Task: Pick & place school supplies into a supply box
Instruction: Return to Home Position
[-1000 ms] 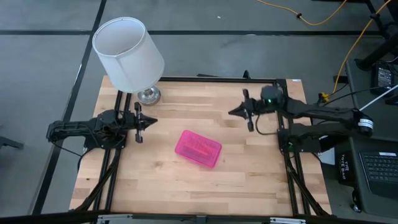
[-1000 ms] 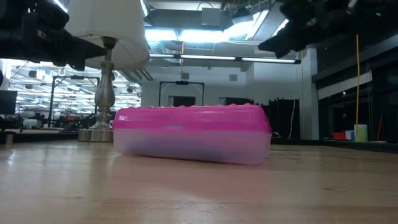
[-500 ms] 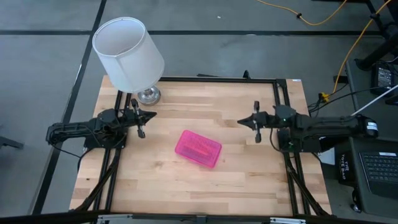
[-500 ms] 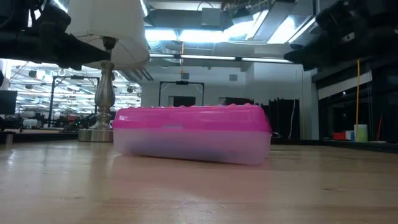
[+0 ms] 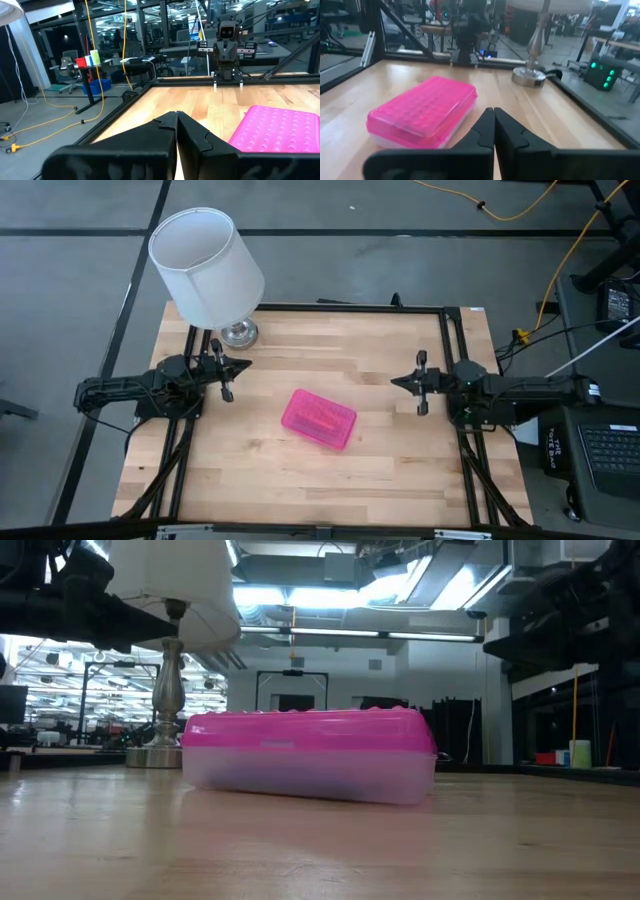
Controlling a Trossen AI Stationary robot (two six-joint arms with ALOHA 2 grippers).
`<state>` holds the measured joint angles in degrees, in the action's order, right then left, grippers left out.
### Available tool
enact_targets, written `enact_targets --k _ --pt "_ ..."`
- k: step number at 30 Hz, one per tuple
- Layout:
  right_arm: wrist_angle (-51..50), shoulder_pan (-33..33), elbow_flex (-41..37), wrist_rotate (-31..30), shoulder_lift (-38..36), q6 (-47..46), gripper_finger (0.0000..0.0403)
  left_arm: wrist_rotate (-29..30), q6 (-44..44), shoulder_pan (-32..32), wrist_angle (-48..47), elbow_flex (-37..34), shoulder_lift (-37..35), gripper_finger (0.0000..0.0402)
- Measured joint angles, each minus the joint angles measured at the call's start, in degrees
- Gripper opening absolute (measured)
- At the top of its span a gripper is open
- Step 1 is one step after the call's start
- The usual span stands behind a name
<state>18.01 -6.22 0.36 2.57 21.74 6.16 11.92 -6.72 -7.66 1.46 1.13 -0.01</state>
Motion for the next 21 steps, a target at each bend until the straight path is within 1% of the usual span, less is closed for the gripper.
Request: enact_targets --k 4,7,15,21 --pt "-1.34 0.00 0.02 0.01 -3.22 1.94 0.0004 0.02 0.00 0.00 -0.01 0.00 0.00 0.0004" --pt "-1.38 -0.01 0.02 0.00 -4.32 3.22 0.0004 0.15 0.02 0.00 -0.01 0.01 0.00 0.0004" --pt "-1.09 -0.02 0.02 0.50 -4.30 3.33 0.0011 1.11 0.02 0.00 -0.01 0.00 0.00 0.0004" --pt "-1.19 -0.02 0.04 3.88 -4.29 2.88 0.0008 3.02 0.00 0.00 -0.01 0.00 0.00 0.0004"
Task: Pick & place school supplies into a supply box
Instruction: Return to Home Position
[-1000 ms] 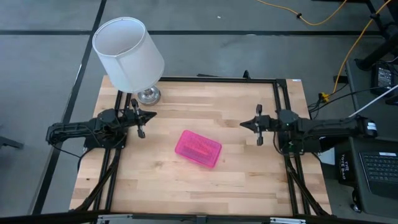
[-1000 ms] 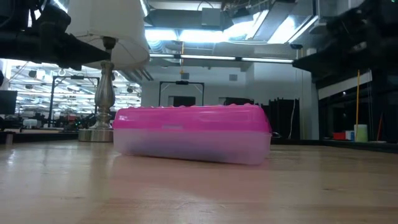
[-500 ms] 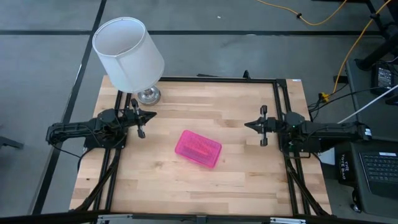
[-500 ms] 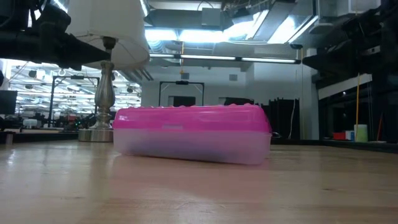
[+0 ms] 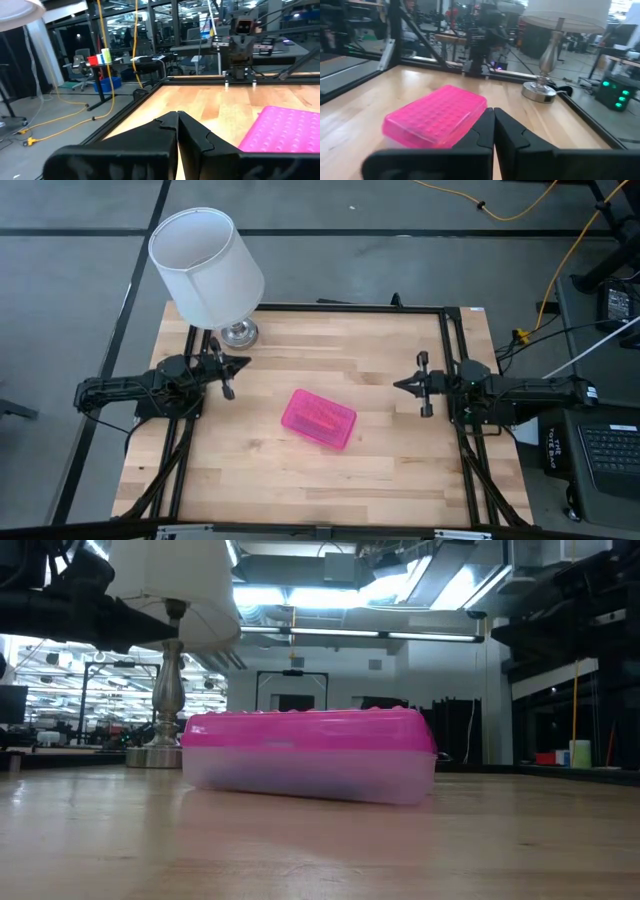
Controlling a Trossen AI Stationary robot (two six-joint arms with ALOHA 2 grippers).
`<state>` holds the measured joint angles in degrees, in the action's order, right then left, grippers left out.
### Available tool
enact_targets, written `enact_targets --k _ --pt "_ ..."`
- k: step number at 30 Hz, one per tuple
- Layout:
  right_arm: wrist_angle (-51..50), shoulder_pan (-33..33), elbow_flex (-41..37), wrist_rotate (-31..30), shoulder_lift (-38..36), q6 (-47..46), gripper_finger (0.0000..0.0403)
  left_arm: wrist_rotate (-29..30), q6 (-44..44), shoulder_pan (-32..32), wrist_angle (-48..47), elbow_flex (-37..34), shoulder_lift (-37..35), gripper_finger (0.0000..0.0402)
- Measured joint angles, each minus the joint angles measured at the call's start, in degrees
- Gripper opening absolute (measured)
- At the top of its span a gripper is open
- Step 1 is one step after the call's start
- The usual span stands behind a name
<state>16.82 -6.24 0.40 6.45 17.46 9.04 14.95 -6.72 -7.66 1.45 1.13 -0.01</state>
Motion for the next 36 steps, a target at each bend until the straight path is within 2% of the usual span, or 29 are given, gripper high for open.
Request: enact_targets --k 3,7,16,20,32,36 --pt "-0.04 0.00 0.00 2.23 0.02 0.28 0.0008 1.26 0.00 0.00 0.00 0.00 0.00 0.0004" --pt "-0.46 -0.02 0.02 2.35 0.02 -0.50 0.0019 1.33 -0.02 0.00 0.00 0.00 0.00 0.0004" --pt "-0.63 -0.02 0.02 2.22 0.02 -10.42 0.0027 1.33 -0.04 0.00 0.00 0.00 0.00 0.0004" --pt "-0.63 -0.02 0.02 2.20 0.02 -11.82 0.0025 1.33 -0.04 0.00 0.00 0.00 0.00 0.0004" --pt "-1.57 0.00 0.07 2.17 -0.17 -11.81 0.0018 1.33 -0.04 0.00 0.00 0.00 0.00 0.0004" --pt "-6.00 0.82 0.11 1.81 -4.19 -11.28 0.0016 1.33 -0.04 0.00 0.00 0.00 0.00 0.0004"
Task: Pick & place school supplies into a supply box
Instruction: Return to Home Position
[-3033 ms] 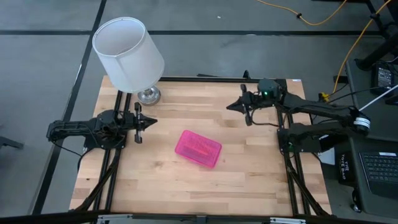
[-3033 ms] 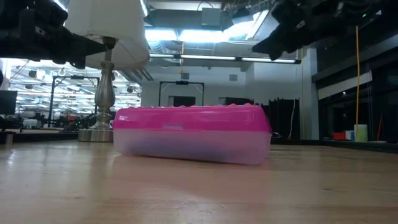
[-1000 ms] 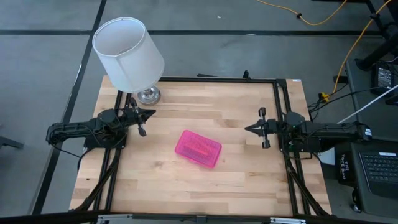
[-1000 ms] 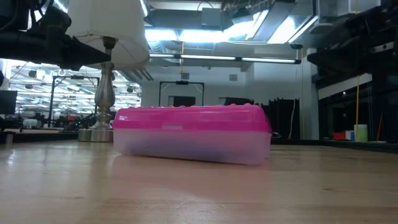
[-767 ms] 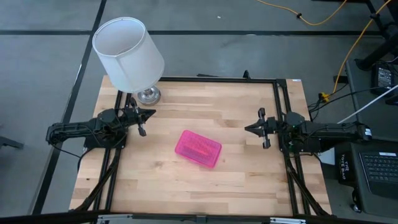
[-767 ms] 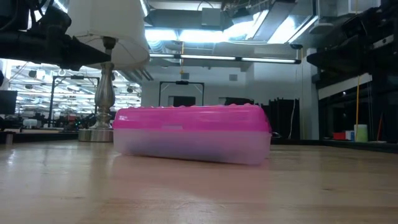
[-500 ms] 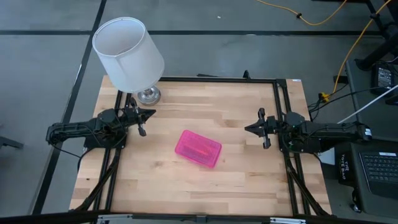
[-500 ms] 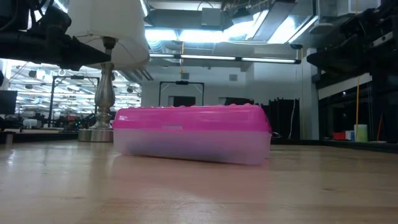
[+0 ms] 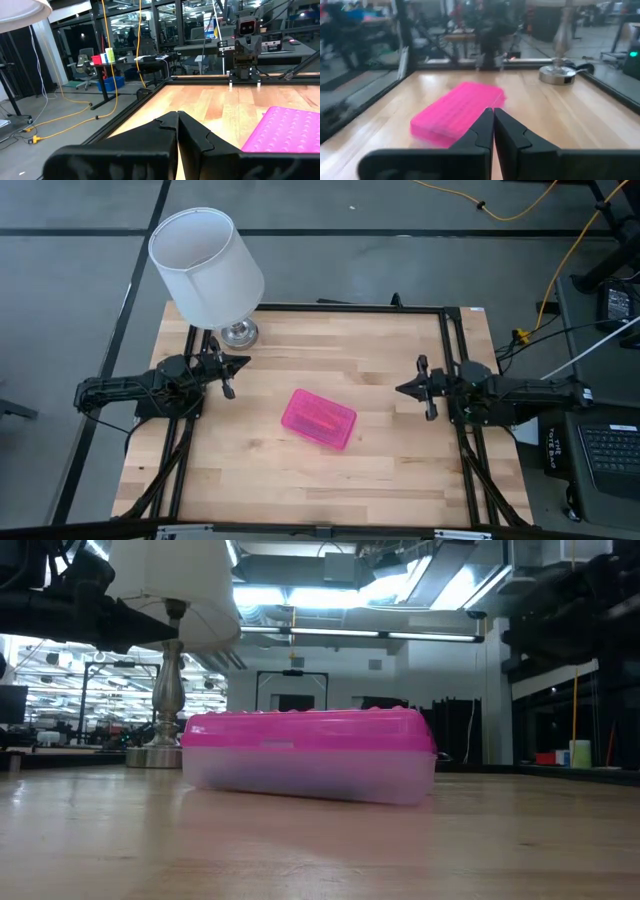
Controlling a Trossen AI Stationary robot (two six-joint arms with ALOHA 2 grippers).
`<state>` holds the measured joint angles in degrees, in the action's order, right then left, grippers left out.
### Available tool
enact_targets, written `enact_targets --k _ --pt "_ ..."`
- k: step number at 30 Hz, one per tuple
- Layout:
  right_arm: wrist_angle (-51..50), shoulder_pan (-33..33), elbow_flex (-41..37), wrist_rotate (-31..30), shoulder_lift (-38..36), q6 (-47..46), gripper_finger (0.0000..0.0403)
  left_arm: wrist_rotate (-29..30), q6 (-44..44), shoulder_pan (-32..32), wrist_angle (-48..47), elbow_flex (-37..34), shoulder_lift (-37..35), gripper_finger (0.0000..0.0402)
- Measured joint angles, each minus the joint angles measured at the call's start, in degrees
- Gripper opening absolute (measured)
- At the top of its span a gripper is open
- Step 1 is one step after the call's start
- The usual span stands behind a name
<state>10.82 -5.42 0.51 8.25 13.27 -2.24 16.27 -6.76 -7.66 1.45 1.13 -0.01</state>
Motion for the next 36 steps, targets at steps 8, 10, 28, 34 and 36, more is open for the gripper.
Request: enact_targets --k 8,10,28,34,36 --pt "-9.33 12.94 0.02 -6.30 -13.19 1.45 0.0019 -0.02 0.00 0.02 0.00 0.00 0.00 0.0004" --pt "-8.51 15.82 0.04 -7.32 -13.24 1.45 0.0020 -0.03 0.00 0.02 0.01 0.00 0.00 0.0004" --pt "-9.04 17.69 -0.04 -4.13 -13.21 -4.98 0.0020 0.15 0.00 0.02 0.00 0.00 0.00 0.0004" --pt "-9.02 17.67 -0.04 -4.13 -13.21 -5.00 0.0020 0.15 0.00 0.02 0.00 0.00 0.00 0.0004" --pt "-9.03 17.67 -0.04 -4.13 -13.19 -5.05 0.0020 0.15 0.00 0.02 0.00 0.00 0.00 0.0004"
